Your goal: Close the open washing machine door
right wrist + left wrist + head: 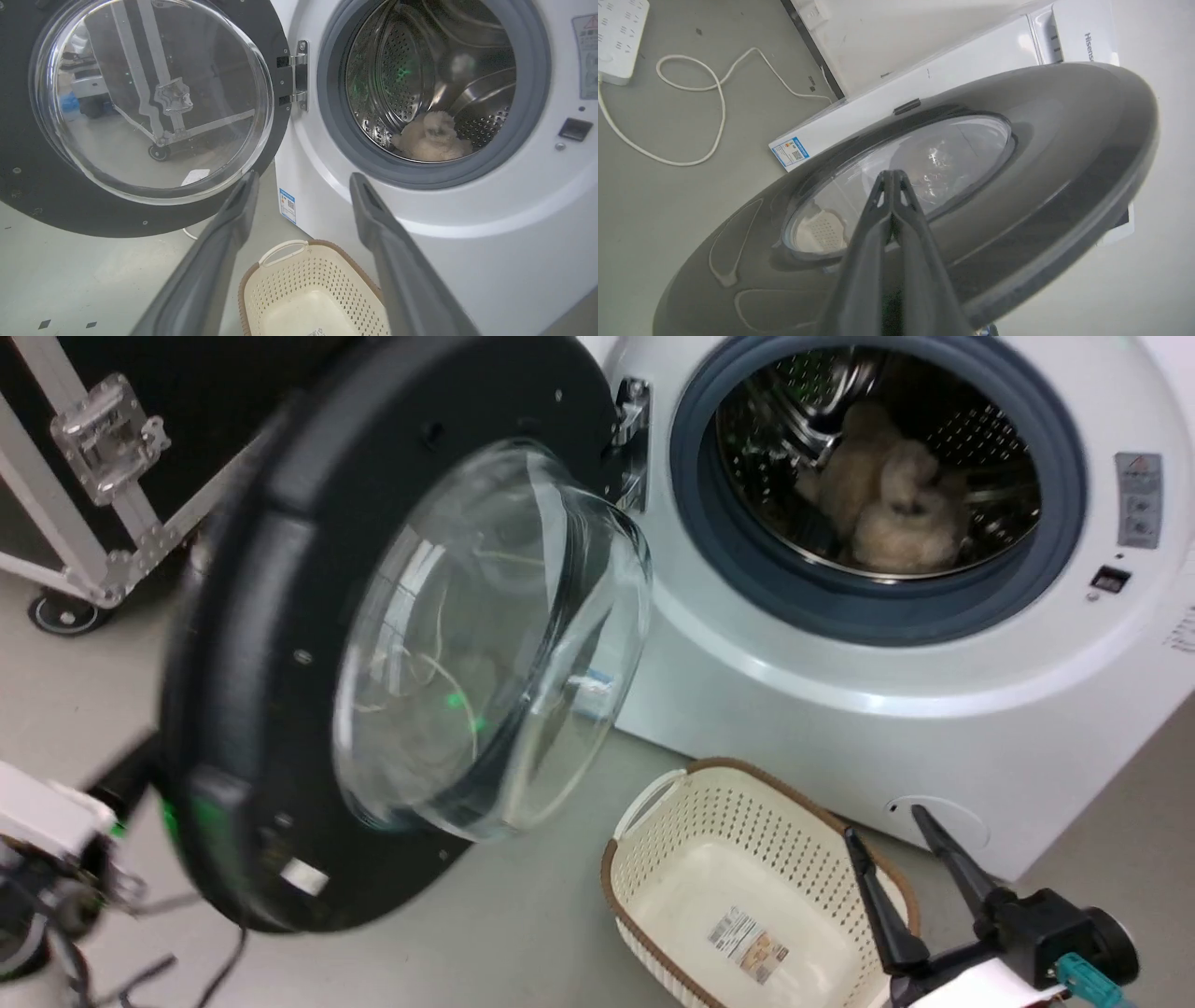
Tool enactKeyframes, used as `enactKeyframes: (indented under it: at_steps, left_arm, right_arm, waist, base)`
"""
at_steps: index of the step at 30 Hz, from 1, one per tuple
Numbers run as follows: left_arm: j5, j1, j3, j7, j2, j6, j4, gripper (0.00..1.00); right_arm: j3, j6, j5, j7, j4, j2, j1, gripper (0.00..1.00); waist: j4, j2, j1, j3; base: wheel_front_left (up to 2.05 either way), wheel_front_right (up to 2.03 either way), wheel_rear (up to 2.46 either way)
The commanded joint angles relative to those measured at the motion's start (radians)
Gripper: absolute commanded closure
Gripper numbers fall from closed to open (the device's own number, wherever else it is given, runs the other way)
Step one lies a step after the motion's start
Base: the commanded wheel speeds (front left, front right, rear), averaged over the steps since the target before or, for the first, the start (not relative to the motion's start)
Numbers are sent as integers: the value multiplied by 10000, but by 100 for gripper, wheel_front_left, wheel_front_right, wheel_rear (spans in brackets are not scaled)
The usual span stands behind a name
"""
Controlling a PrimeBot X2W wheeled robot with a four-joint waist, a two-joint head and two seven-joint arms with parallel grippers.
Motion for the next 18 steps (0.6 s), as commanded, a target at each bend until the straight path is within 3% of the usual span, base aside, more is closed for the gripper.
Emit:
enactKeyframes:
  at_steps: [1, 8, 11, 18]
  left_arm:
    - [-200, 413, -151, 351, -225, -26, -227, 100]
    - [-797, 1728, -703, 1549, -1038, 304, -1619, 100]
    - [-974, 2649, -1369, 1768, -1702, 599, -2682, 100]
    - [-1620, 3807, -2779, 1612, -1989, 704, -3293, 100]
  right_arm:
    - [-120, 8, -3, -44, 32, 58, 69, 0]
    - [-545, 8, -138, -44, 137, 198, 139, 0]
    - [-800, 8, -190, -44, 139, 263, 187, 0]
    - [-916, 8, -331, -44, 249, 295, 261, 0]
  waist:
    - [-111, 0, 1, -194]
    - [-506, 0, 1, -487]
    - [-865, 0, 1, -531]
    - [-1589, 0, 1, -449]
  base:
    - [0, 0, 0]
    - [0, 0, 0]
    - [0, 0, 0]
    - [0, 0, 0]
